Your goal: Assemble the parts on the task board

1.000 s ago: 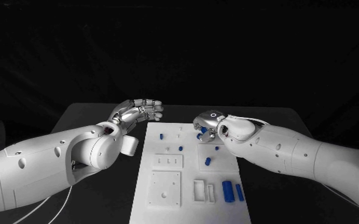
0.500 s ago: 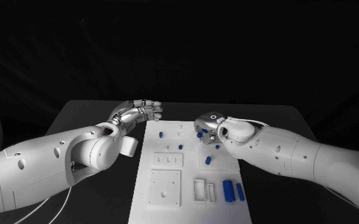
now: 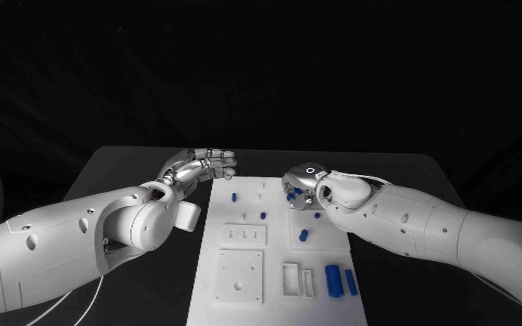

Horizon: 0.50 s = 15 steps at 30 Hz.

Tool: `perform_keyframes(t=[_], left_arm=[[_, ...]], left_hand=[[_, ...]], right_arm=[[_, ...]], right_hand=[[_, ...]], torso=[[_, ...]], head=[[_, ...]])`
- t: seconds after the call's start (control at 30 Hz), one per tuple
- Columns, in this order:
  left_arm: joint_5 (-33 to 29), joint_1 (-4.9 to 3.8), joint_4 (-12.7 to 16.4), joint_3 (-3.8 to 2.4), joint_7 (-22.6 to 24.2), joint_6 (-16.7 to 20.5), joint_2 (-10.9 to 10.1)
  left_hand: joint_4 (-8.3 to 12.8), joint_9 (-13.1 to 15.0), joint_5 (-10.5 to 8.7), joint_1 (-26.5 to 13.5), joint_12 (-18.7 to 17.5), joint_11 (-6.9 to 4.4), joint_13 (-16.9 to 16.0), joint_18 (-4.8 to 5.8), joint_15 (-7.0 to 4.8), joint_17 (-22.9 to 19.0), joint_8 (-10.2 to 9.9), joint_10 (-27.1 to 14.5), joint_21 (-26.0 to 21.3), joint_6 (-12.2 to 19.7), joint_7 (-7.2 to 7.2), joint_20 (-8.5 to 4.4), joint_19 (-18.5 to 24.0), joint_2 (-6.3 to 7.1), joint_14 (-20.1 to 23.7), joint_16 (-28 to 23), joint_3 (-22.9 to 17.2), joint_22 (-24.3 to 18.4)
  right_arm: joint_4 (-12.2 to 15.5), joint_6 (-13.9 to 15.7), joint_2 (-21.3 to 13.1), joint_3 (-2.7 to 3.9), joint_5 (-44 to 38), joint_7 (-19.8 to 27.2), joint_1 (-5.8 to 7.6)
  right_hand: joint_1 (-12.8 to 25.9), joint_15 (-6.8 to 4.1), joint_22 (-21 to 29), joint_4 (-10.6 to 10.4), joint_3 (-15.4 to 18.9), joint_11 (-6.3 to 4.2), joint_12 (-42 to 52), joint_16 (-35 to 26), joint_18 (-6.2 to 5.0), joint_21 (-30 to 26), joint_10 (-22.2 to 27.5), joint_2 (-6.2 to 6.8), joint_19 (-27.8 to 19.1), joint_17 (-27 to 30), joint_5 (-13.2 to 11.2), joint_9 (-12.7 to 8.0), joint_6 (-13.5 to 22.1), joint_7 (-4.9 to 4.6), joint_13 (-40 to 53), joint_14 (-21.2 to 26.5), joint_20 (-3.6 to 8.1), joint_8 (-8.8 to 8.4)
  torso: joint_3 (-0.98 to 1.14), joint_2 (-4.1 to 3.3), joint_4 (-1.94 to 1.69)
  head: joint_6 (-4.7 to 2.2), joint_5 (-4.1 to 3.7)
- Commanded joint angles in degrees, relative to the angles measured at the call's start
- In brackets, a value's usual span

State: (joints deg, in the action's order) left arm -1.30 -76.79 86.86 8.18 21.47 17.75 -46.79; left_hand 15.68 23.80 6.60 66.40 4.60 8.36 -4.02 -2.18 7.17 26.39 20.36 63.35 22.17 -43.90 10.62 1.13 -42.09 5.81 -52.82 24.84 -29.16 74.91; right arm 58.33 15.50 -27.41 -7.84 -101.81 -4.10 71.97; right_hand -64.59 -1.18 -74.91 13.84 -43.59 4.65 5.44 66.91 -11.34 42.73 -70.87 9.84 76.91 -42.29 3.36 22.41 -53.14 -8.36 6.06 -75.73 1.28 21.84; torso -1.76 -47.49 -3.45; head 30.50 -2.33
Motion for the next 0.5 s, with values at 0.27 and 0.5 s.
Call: perform_keyframes(t=[0.27, 0.5], left_arm=[[0.16, -0.11, 0.02, -0.07, 0.33, -0.96, 0.12], [0.16, -0.11, 0.04, -0.07, 0.28, -0.94, 0.04]], left_hand=[[0.08, -0.12, 0.01, -0.85, -0.34, 0.24, 0.07, -1.03, 0.06, 0.11, -0.33, 0.11, -0.36, -0.12, 0.36, 0.31, 0.14, -0.02, 0.43, -0.25, -0.07, 1.10], [0.11, -0.13, 0.01, -0.86, -0.38, 0.24, 0.08, -1.04, 0.06, 0.12, -0.34, 0.09, -0.36, -0.11, 0.38, 0.30, 0.15, 0.00, 0.43, -0.28, -0.09, 1.10]], right_arm=[[0.32, 1.38, 0.05, -0.28, -2.84, -2.49, -0.48], [0.99, 3.59, -0.14, -0.27, -2.98, -3.30, -0.50]], right_hand=[[-0.47, -1.83, -1.53, -1.58, -4.42, -1.21, 1.17, 1.32, -3.66, 3.10, -3.33, -1.53, 0.58, 0.38, -0.56, 1.28, -3.00, 1.24, 2.24, 0.36, 0.94, 1.43], [-0.53, -2.07, -1.46, -1.31, -5.02, -1.45, 1.23, 1.73, -3.66, 4.15, -3.89, -1.24, 0.29, 0.43, -0.56, 1.68, -3.45, 1.46, 2.90, 0.50, 1.24, 1.65]], torso=[[0.03, -0.45, -0.07], [0.07, -0.63, -0.03]], head=[[-0.36, -0.08], [-0.65, 0.00]])
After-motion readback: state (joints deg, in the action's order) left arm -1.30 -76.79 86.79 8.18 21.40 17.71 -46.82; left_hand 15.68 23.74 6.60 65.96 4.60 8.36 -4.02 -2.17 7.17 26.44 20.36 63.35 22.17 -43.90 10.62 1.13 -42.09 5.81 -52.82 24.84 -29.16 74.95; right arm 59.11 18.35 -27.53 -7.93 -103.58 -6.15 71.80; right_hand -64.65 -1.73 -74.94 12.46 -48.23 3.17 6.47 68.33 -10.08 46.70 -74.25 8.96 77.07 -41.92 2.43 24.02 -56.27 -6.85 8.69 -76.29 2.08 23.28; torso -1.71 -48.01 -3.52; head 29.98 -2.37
